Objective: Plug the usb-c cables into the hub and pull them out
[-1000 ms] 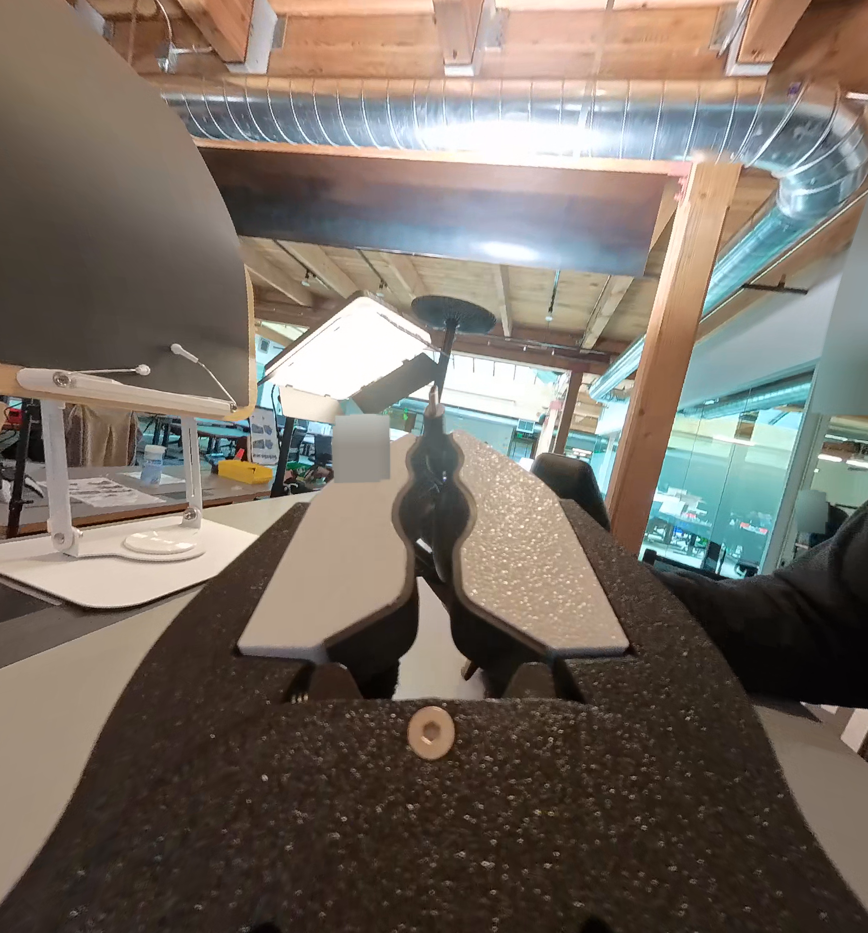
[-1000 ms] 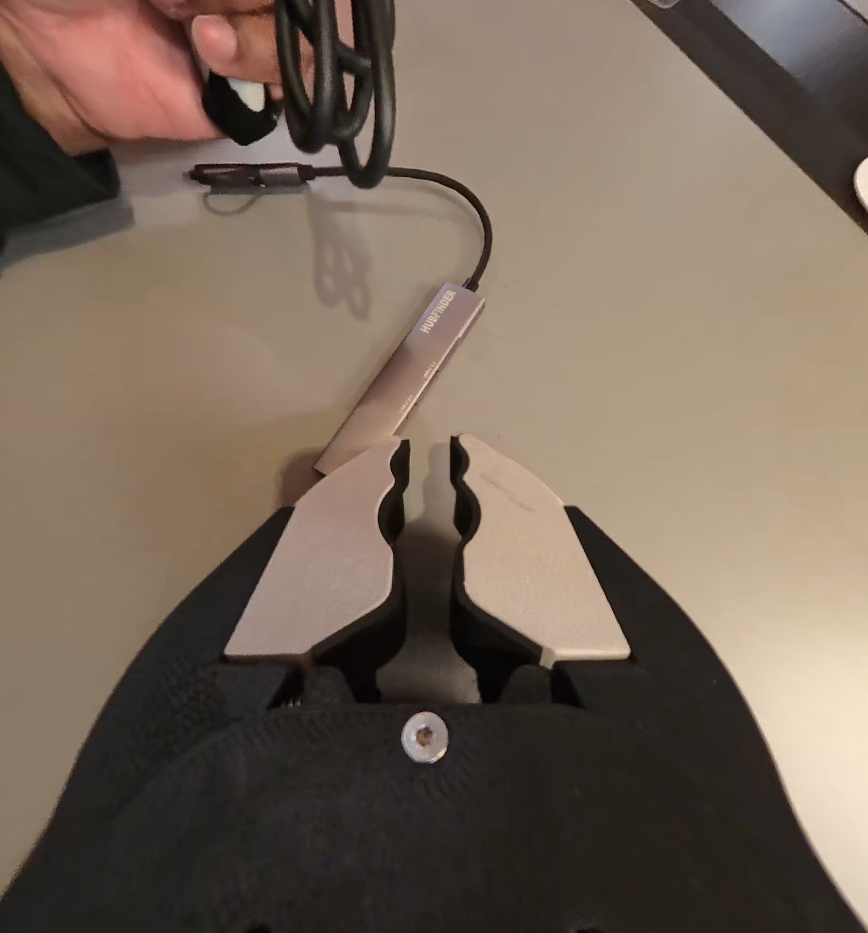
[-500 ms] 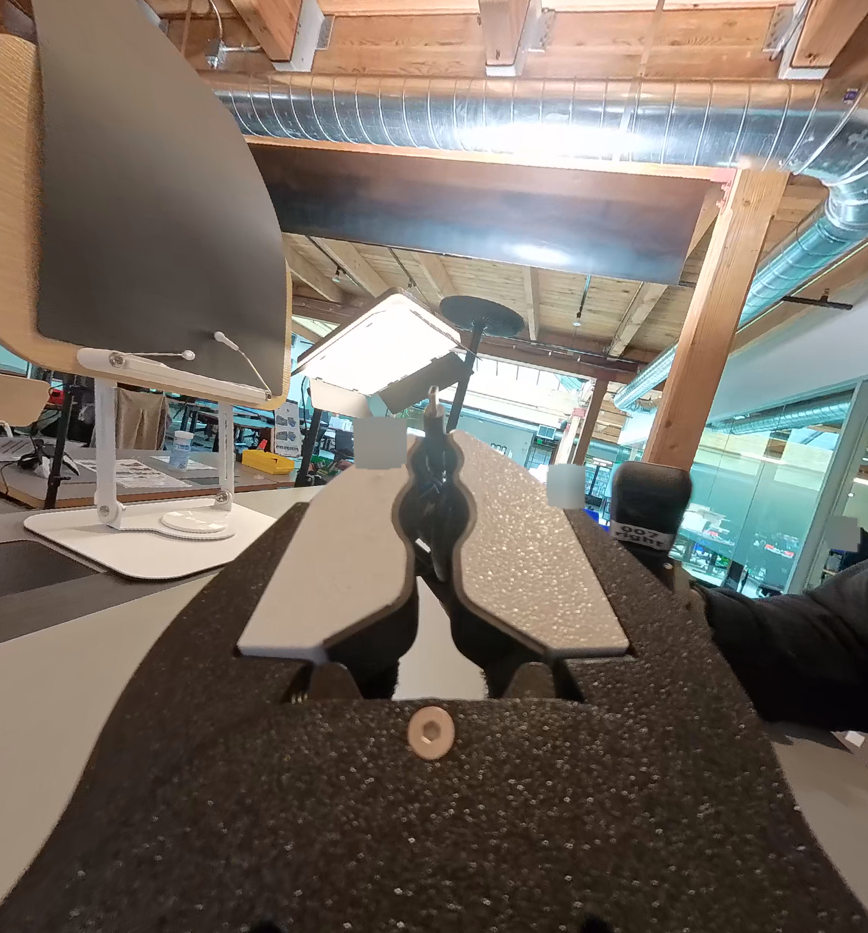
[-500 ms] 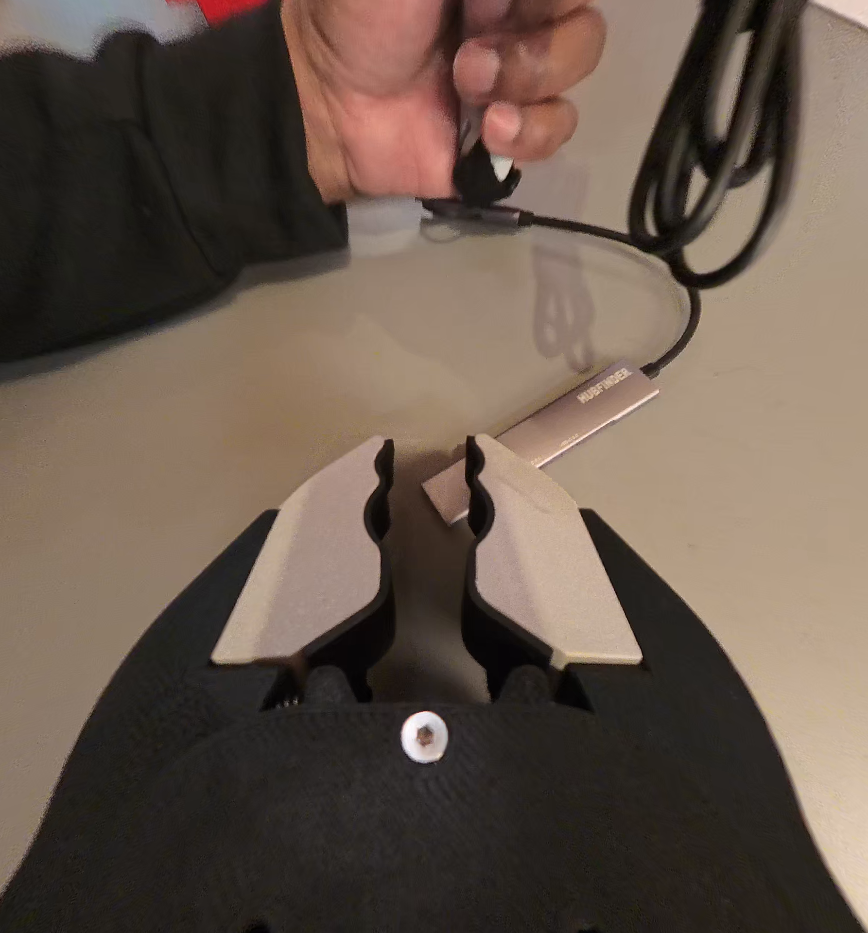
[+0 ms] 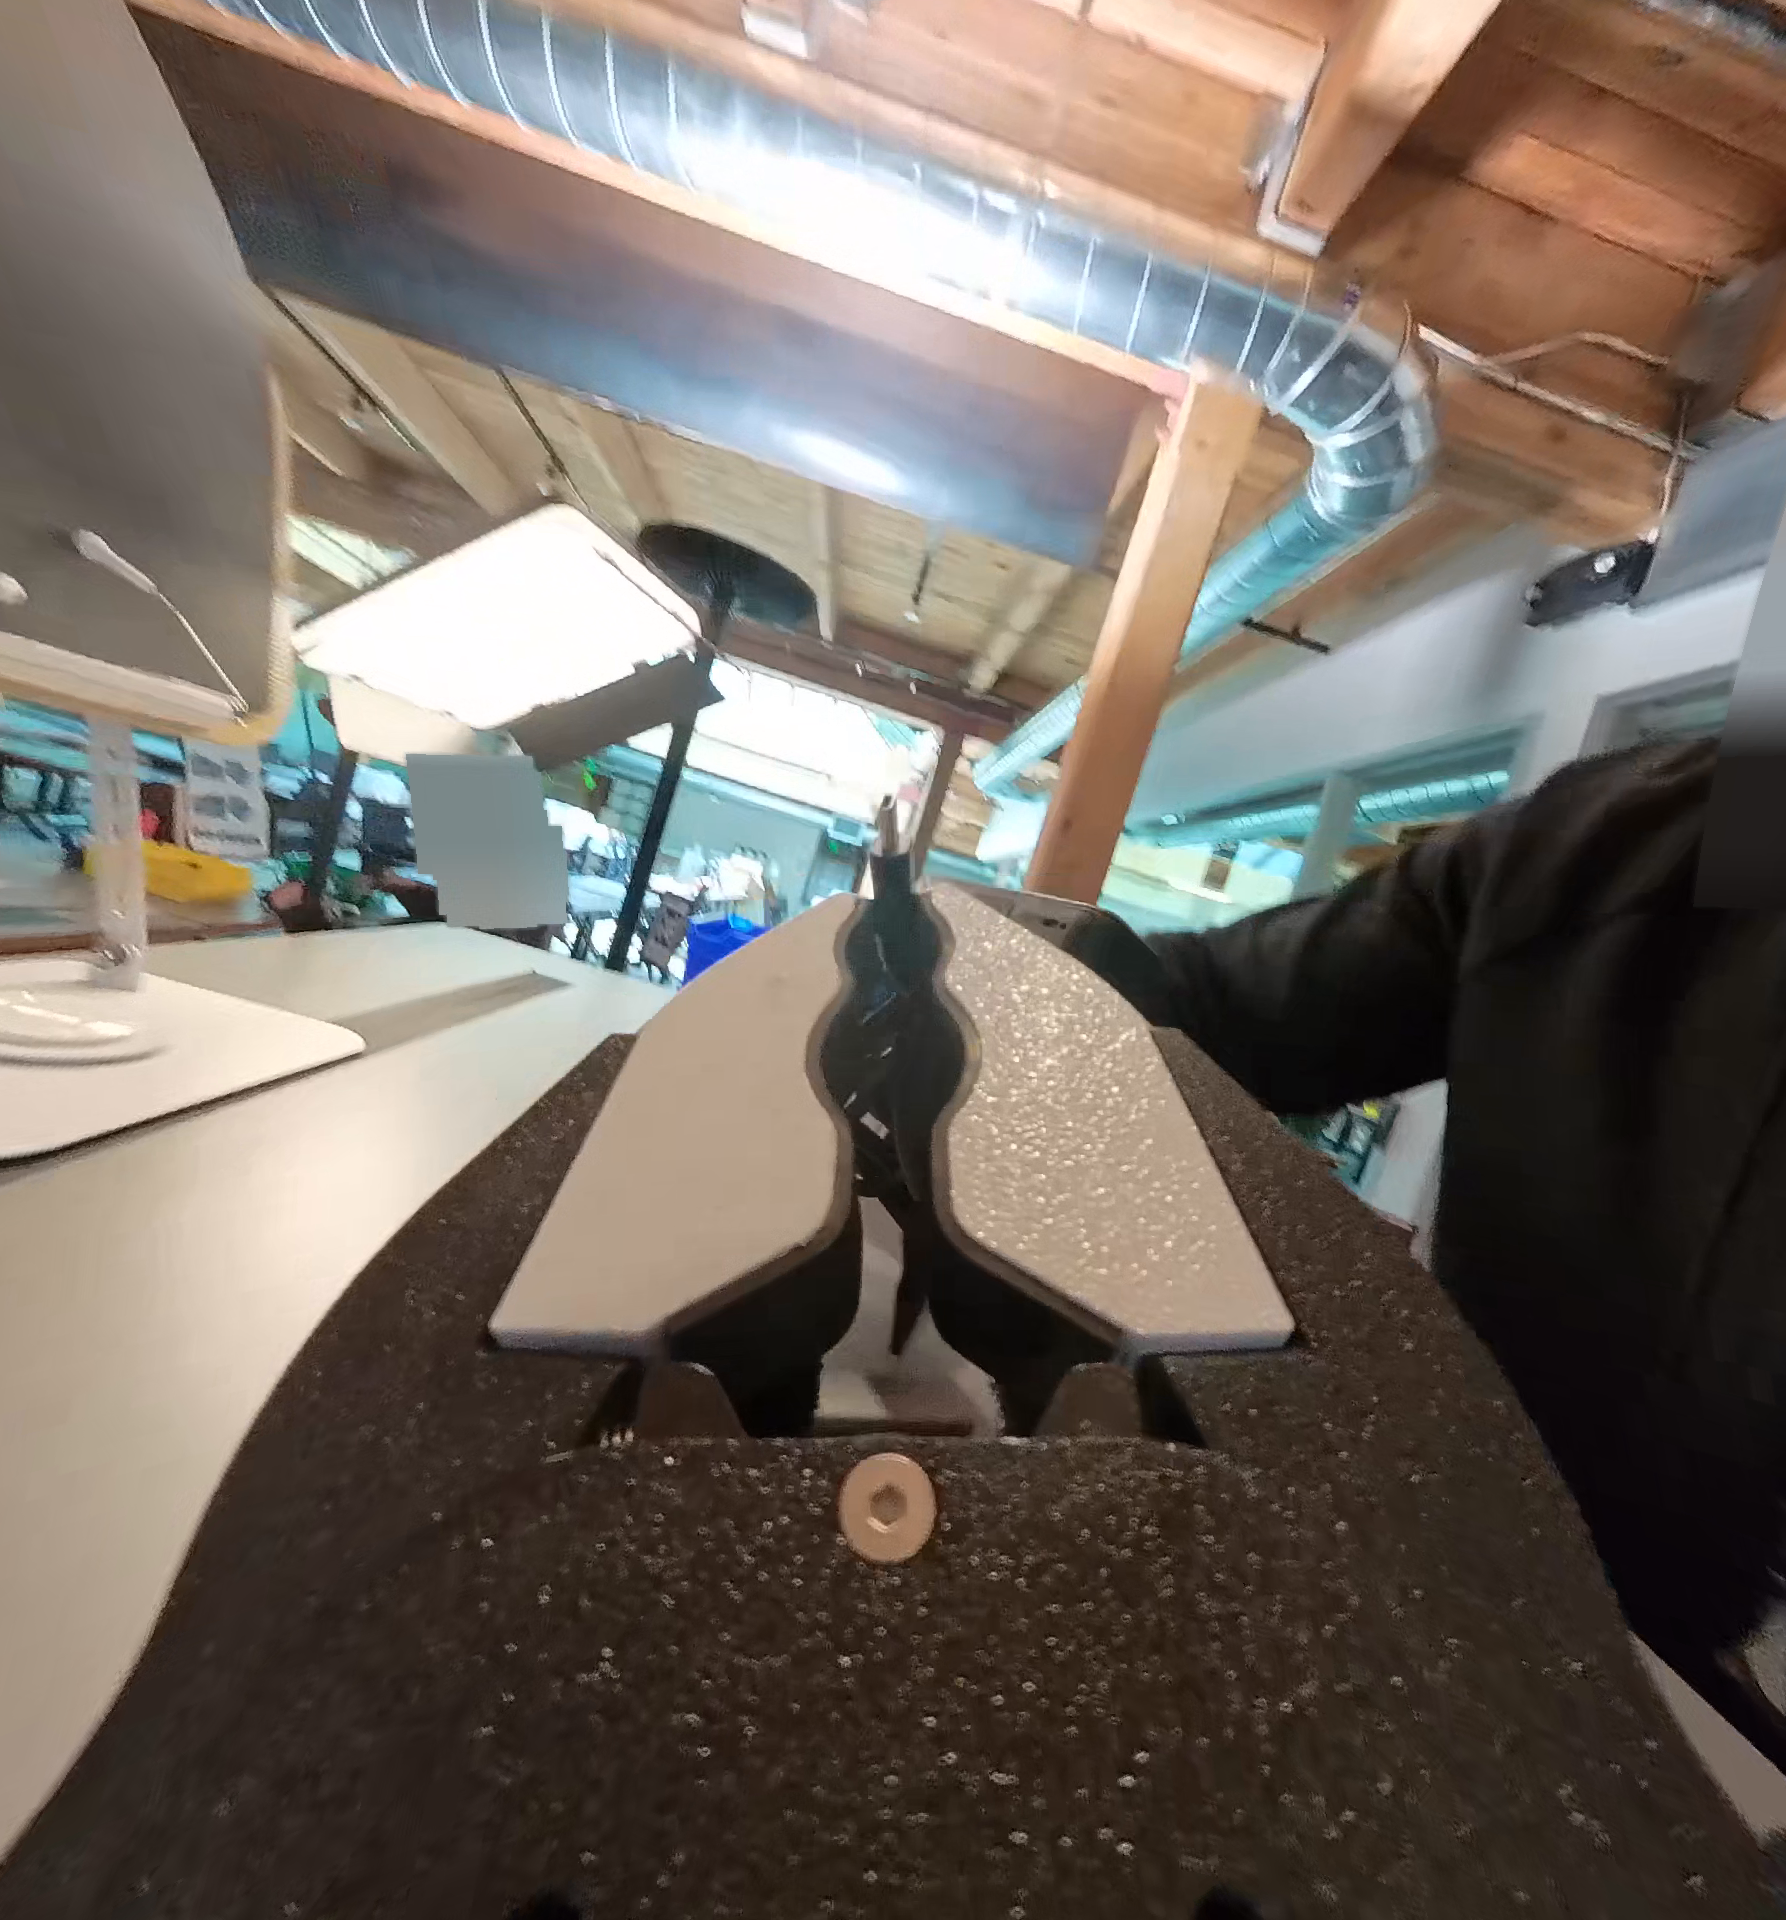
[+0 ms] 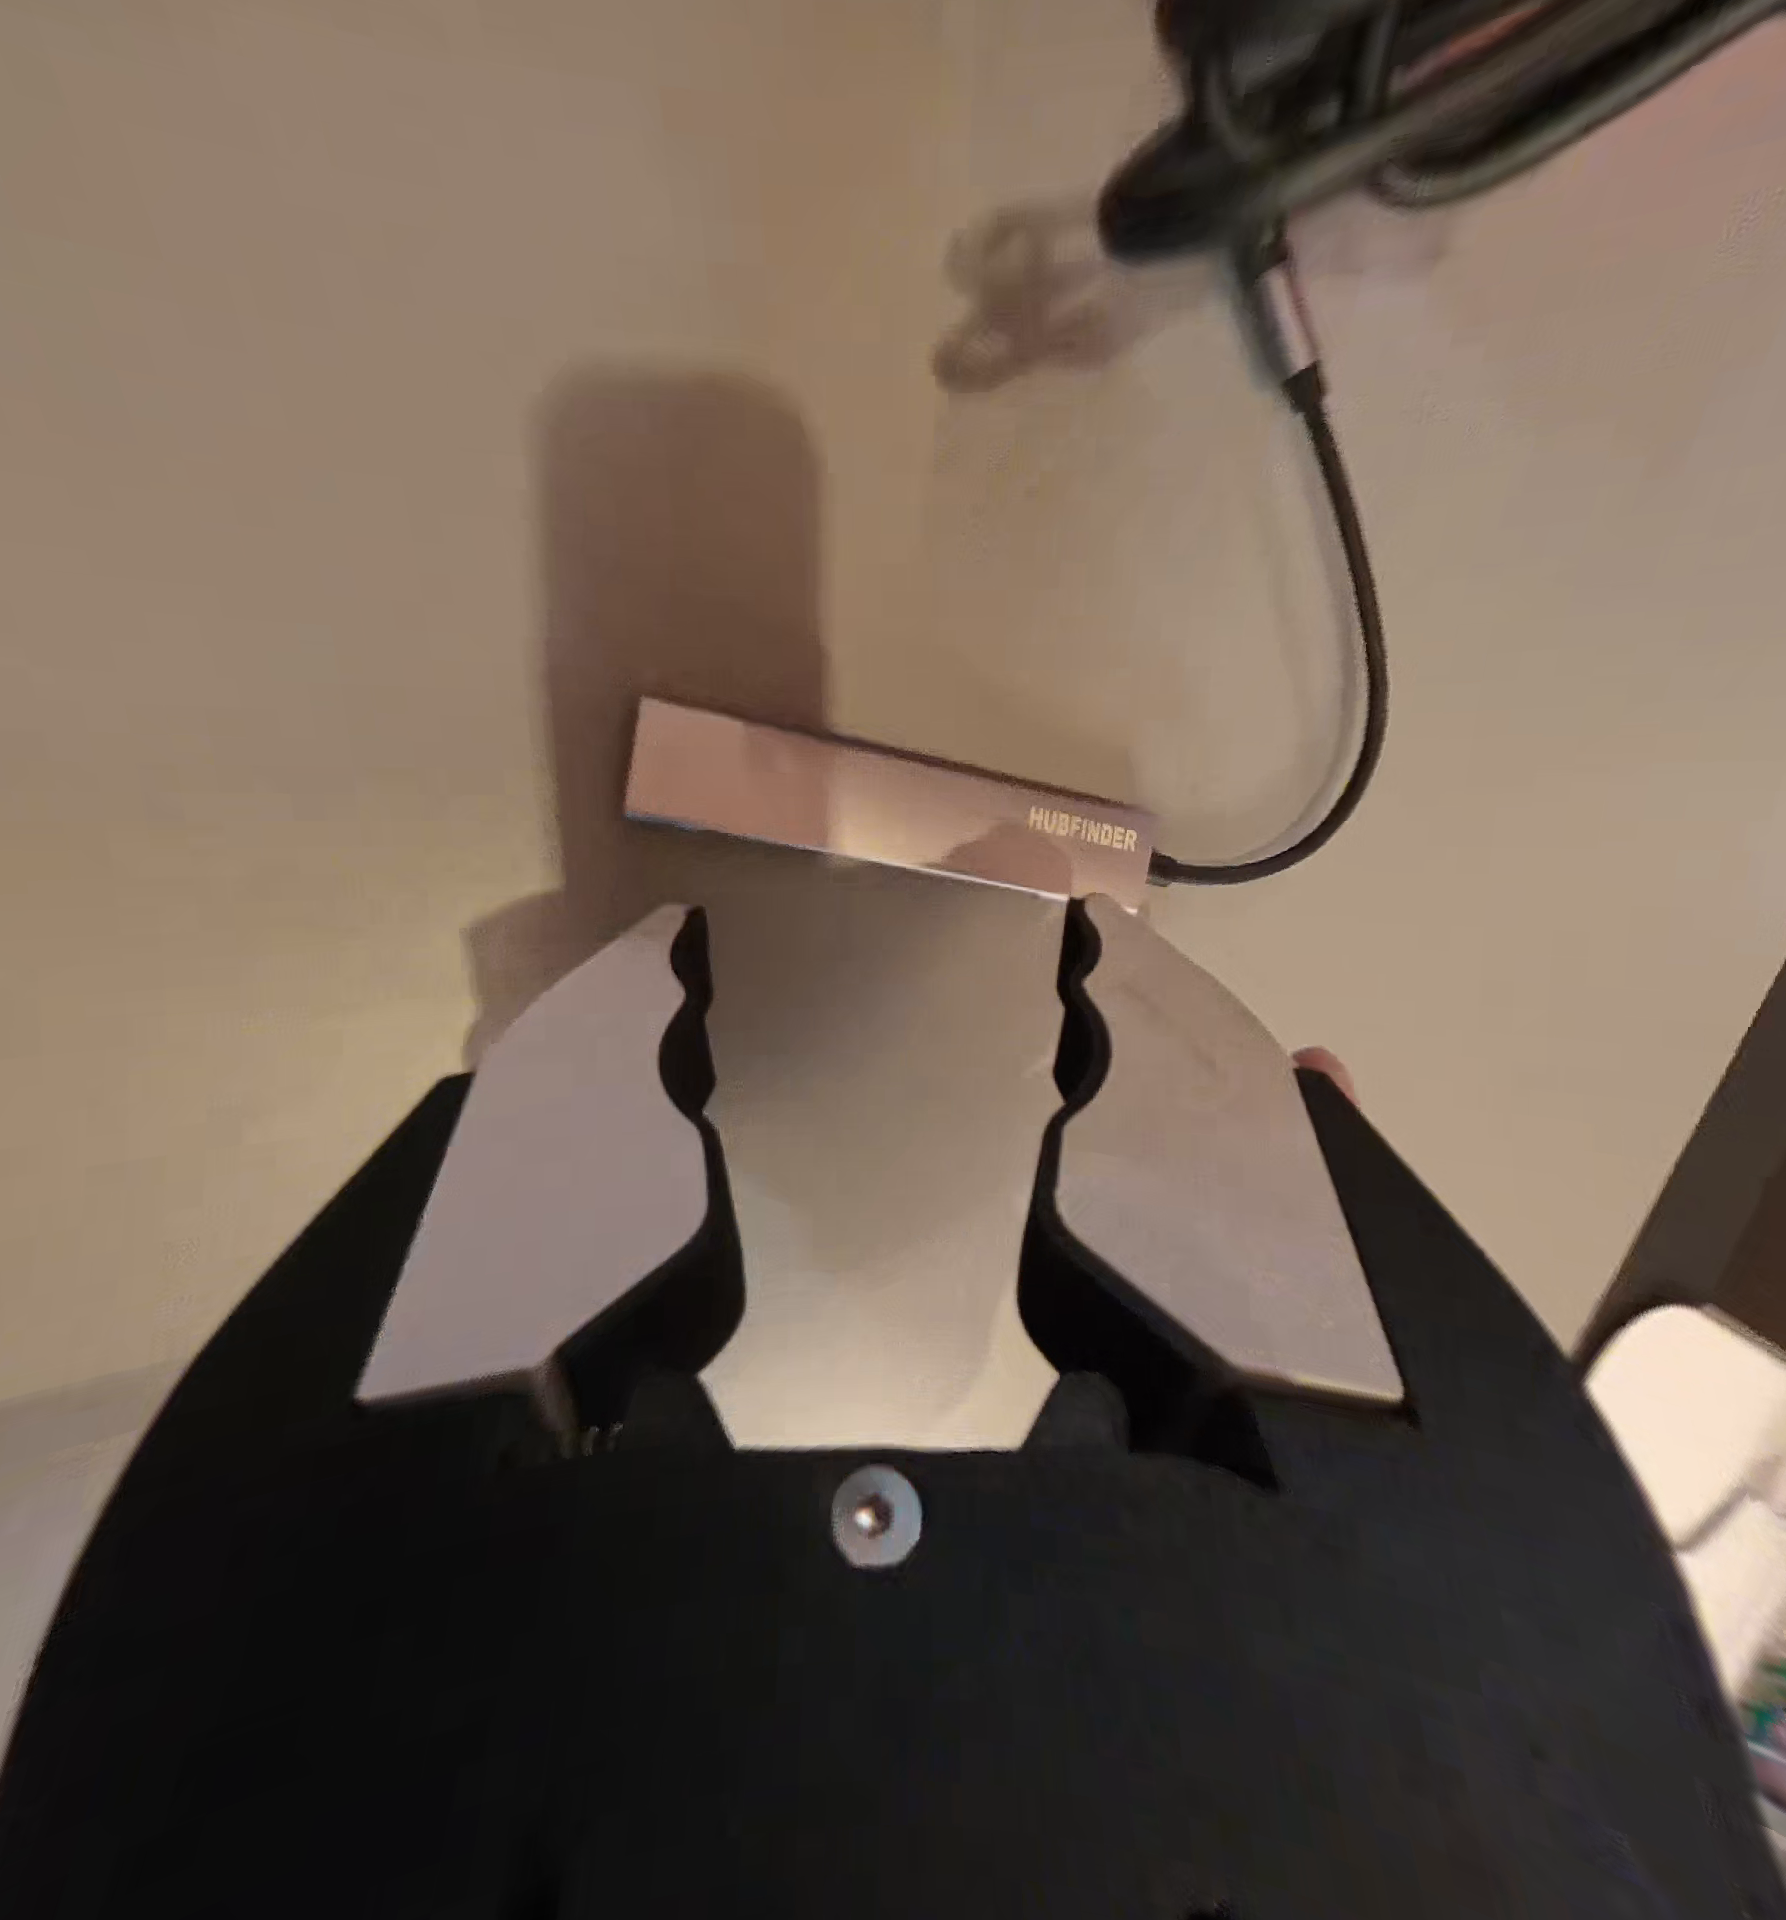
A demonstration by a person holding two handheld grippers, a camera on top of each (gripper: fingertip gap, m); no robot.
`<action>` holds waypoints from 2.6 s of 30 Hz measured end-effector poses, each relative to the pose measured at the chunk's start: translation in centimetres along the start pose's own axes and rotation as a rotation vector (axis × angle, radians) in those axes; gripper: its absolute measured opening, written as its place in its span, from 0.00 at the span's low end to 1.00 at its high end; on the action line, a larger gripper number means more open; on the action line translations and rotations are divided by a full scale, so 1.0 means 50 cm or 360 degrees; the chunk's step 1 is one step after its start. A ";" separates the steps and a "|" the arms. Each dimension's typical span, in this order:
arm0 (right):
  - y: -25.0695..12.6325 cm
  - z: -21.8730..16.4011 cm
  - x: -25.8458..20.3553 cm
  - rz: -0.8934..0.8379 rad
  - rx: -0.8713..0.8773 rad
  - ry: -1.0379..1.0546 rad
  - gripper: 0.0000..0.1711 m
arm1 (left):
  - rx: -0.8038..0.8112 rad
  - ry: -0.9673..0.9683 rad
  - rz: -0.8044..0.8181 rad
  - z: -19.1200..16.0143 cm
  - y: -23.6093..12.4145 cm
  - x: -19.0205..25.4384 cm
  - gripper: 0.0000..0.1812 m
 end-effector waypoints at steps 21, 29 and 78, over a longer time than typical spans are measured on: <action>0.063 0.069 0.009 0.0002 -0.0104 0.0892 0.24 | -0.0111 -0.0101 0.0099 0.002 -0.010 -0.019 0.04; 0.016 0.050 -0.046 -0.0180 -0.0025 0.0976 0.31 | -0.0506 -0.0376 -0.0075 -0.041 0.010 -0.009 0.04; 0.011 -0.034 -0.124 -0.1080 0.0097 0.0063 0.13 | -0.1839 -0.0630 0.0123 -0.238 0.128 -0.013 0.05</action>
Point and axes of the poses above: each gripper's, where its closed fingertips meet, y out along the fingers, z out of its top, x = y × z across the jaws, the point moved 9 cm from there along -y, back along the fingers, and after that the axes turned 2 degrees about x, right-handed, at the moved point
